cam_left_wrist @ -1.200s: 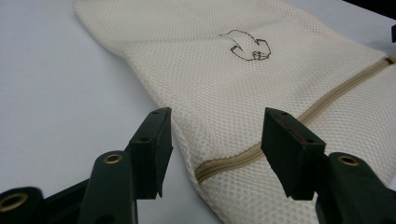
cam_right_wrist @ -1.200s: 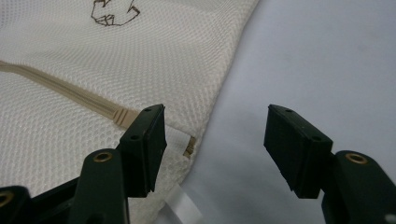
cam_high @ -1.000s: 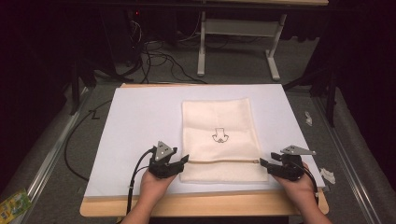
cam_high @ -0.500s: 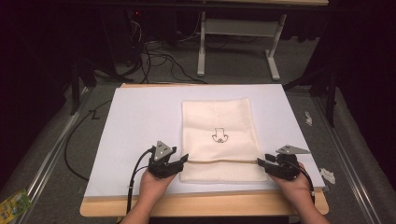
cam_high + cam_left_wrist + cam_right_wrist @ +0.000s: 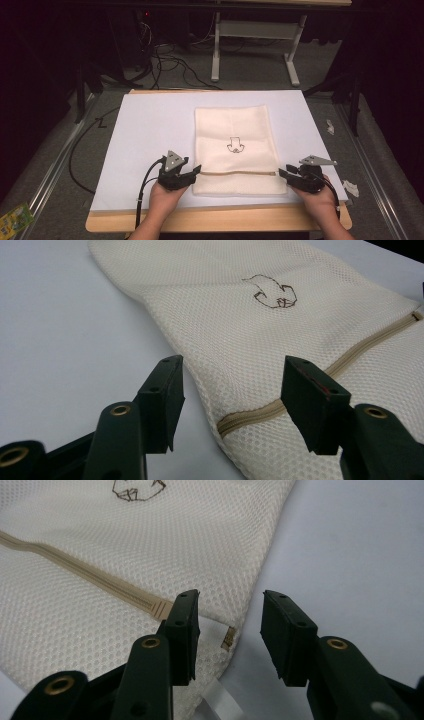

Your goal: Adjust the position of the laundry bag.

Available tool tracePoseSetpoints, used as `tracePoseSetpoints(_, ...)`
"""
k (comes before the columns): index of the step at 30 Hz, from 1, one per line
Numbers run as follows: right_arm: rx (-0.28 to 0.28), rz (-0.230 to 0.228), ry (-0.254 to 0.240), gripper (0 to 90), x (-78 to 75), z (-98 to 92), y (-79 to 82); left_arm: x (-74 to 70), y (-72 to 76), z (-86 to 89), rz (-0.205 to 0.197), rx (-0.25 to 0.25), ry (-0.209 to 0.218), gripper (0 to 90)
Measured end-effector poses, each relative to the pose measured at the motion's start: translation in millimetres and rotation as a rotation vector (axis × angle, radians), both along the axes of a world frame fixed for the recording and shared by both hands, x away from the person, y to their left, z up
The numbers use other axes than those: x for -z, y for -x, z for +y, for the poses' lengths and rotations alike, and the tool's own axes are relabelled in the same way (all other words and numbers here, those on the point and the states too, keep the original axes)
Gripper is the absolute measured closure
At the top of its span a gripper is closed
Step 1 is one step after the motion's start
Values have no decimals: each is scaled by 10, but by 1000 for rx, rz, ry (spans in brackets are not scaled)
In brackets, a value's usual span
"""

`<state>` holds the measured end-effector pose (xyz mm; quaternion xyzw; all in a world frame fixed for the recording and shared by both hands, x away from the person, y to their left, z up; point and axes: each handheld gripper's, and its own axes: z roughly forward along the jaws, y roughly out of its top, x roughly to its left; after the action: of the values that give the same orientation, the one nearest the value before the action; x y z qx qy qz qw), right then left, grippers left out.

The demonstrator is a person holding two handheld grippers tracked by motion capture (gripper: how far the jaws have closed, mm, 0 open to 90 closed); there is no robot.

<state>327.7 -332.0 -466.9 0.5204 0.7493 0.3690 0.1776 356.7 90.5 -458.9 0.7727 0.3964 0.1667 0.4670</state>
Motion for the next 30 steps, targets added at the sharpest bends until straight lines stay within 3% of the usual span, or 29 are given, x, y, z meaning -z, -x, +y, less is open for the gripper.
tracePoseSetpoints(4, -14, 42, 20, 555, 66, 61, -7, -5, 5, 1, -4, 0, 2, 426)
tracePoseSetpoints(8, -20, 28, 61, 567, 79, 101, 21, -5, 6, 1, -5, 0, 2, 427)
tracePoseSetpoints(10, -33, 19, 97, 614, 78, 133, 32, -3, 9, -8, -3, 4, -3, 428)
tracePoseSetpoints(12, -47, 20, 103, 650, 75, 147, 34, 2, 13, -22, -3, 7, -3, 428)
tracePoseSetpoints(21, -83, 22, 84, 795, 70, 115, 16, -5, 38, -84, -5, 32, -7, 433)
tracePoseSetpoints(30, -103, 17, 66, 833, 35, 95, 9, -8, 52, -123, -2, 45, 1, 433)
